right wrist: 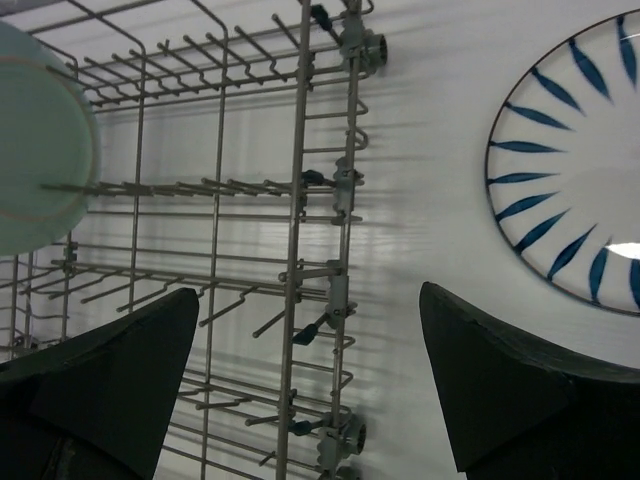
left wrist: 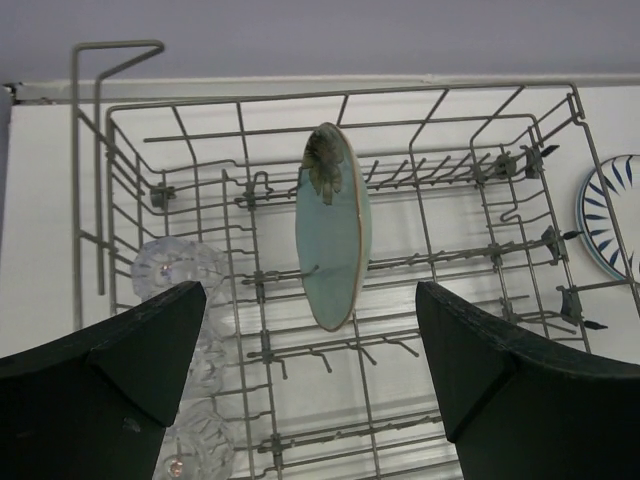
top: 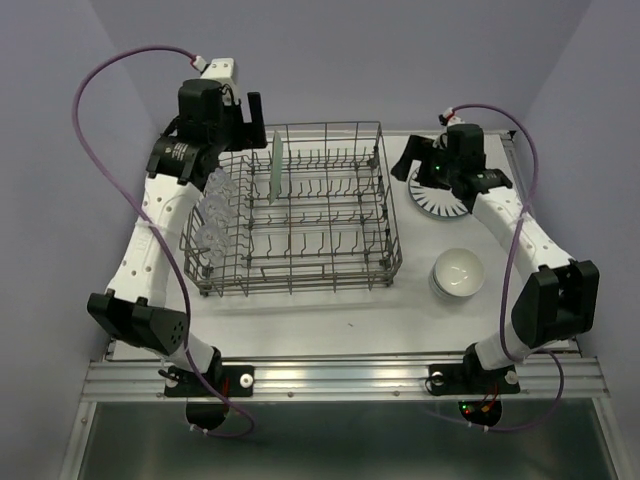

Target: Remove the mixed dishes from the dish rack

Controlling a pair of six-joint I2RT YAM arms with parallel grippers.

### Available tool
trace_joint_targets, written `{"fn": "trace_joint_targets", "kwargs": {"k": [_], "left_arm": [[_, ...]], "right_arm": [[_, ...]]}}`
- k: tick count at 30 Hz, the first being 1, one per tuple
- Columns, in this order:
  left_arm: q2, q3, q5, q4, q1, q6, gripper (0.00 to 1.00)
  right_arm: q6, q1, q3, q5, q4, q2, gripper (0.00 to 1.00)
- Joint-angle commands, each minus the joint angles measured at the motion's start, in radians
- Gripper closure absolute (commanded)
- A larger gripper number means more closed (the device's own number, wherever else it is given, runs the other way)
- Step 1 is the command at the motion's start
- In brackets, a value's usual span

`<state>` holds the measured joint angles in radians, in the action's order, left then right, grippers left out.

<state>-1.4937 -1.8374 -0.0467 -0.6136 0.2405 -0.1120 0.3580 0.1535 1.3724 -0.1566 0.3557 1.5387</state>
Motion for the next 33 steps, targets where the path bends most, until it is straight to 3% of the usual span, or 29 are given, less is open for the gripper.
{"fn": "trace_joint_targets", "kwargs": {"k": [1, 4, 6, 11, 12, 21, 27, 30, 33], "left_arm": [[-0.059, 0.004, -0.048, 0.058, 0.054, -0.040, 0.01], [-0.109, 0.006, -0.067, 0.078, 0.079, -0.052, 0.01], [-0.143, 0.003, -0.058, 0.083, 0.088, -0.057, 0.01], [-0.207, 0.013, -0.036, 0.104, 0.123, -0.057, 0.01], [-0.217, 0.015, -0.039, 0.107, 0.126, -0.057, 0.01], [-0.306, 0.026, -0.067, 0.135, 0.134, -0.109, 0.01], [-0.344, 0.033, -0.076, 0.143, 0.134, -0.121, 0.01], [-0.358, 0.036, -0.087, 0.147, 0.134, -0.124, 0.08], [-0.382, 0.020, -0.076, 0.143, 0.134, -0.124, 0.26]], "right_arm": [[0.035, 0.089, -0.035, 0.037, -0.049, -0.035, 0.03], [0.059, 0.133, -0.049, 0.061, -0.050, -0.008, 0.08], [0.062, 0.170, -0.064, 0.117, -0.047, 0.001, 0.16], [0.078, 0.213, -0.116, 0.183, -0.041, 0.006, 0.22], [0.084, 0.213, -0.122, 0.183, -0.041, 0.006, 0.30], [0.140, 0.262, -0.190, 0.282, -0.035, 0.003, 0.72], [0.164, 0.285, -0.216, 0.318, -0.034, -0.015, 0.87], [0.168, 0.285, -0.228, 0.322, -0.035, -0.022, 0.94], [0.177, 0.294, -0.239, 0.321, -0.035, -0.023, 0.97]]}}
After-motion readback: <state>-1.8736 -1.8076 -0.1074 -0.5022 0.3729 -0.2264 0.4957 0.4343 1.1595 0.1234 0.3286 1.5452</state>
